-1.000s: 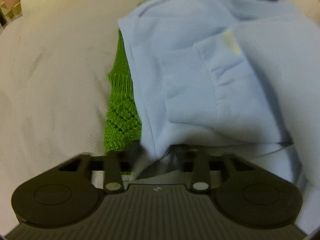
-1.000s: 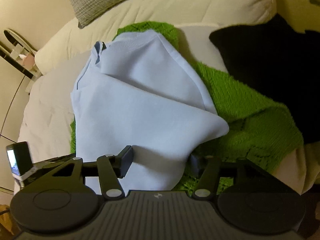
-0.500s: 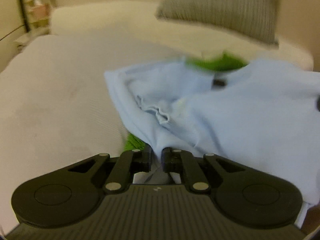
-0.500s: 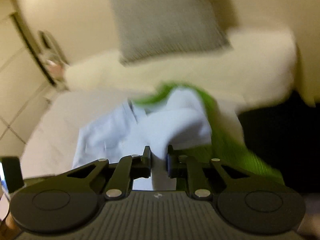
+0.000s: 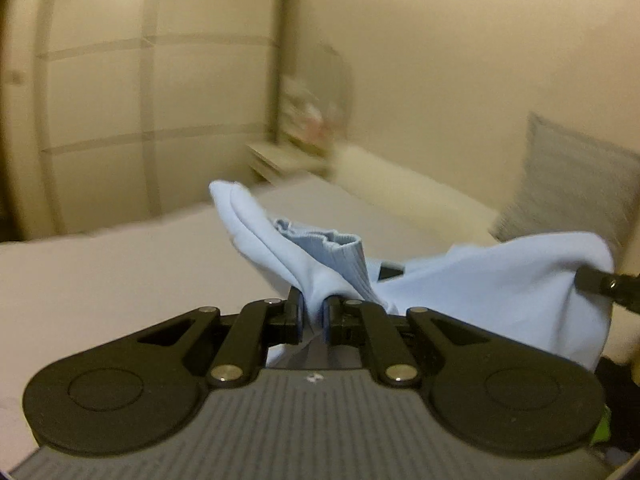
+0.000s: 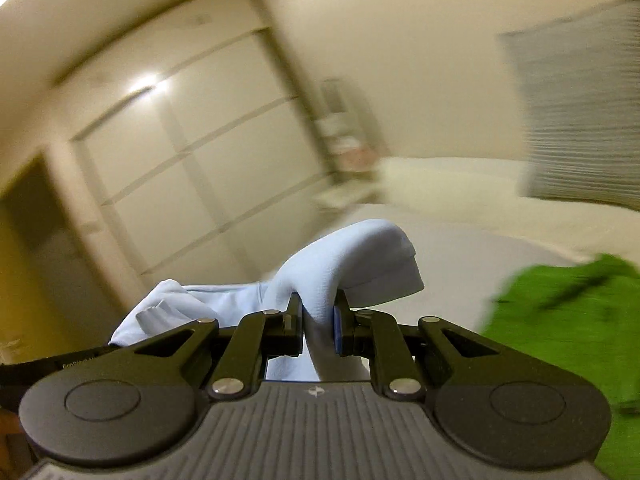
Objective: Fold clothes
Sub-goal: 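Grasp the sweatshirt with the left tool while the right tool grasps it too, then carry the sweatshirt with both tools and drop it on open bed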
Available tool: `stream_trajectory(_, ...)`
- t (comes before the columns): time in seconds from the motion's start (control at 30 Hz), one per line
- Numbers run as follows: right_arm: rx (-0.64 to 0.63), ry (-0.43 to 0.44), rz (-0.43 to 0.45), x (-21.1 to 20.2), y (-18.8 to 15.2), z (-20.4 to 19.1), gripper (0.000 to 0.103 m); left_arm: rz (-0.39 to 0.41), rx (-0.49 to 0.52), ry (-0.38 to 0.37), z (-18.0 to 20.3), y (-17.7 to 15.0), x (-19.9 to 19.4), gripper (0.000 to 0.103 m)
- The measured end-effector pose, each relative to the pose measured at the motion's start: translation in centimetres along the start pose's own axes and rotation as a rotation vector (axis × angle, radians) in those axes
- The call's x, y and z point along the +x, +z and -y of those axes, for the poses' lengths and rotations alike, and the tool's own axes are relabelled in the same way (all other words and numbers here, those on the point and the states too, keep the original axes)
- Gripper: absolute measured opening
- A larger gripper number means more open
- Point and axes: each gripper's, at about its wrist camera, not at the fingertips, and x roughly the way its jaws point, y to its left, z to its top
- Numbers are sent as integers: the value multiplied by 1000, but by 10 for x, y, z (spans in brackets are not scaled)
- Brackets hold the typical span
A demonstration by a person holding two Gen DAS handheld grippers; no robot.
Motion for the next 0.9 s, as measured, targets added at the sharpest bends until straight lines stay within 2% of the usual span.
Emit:
stream_trajectory(0.17, -30, 219, 5, 2, -7, -103, 14, 135, 1, 162, -76, 23, -123, 6)
stream_trajectory(0.3, -25, 295, 7, -2, -14, -171, 14, 179, -13, 253, -131, 27, -197, 6)
stream_trajectory(0.4, 4, 312, -16, -5, -22, -211, 14, 169, -40, 302, -165, 20, -230, 6)
stream_trajectory(0.63, -29, 315, -69, -1, -43, -267, 14, 121, -108, 323, -219, -4, -284, 6)
stream_trajectory(0.8, -54, 286, -93, 21, -48, -293, 14, 107, -156, 349, -236, -7, -284, 9)
stream_trajectory(0.83, -82, 235, -156, 37, -49, -295, 27, 55, -159, 382, -246, -8, -273, 12)
stream_trajectory(0.87, -111, 183, -220, 54, -50, -296, 41, -19, -157, 426, -258, -10, -256, 28)
stream_trajectory(0.9, -139, 131, -283, 71, -51, -298, 82, -93, -154, 470, -270, -12, -238, 45)
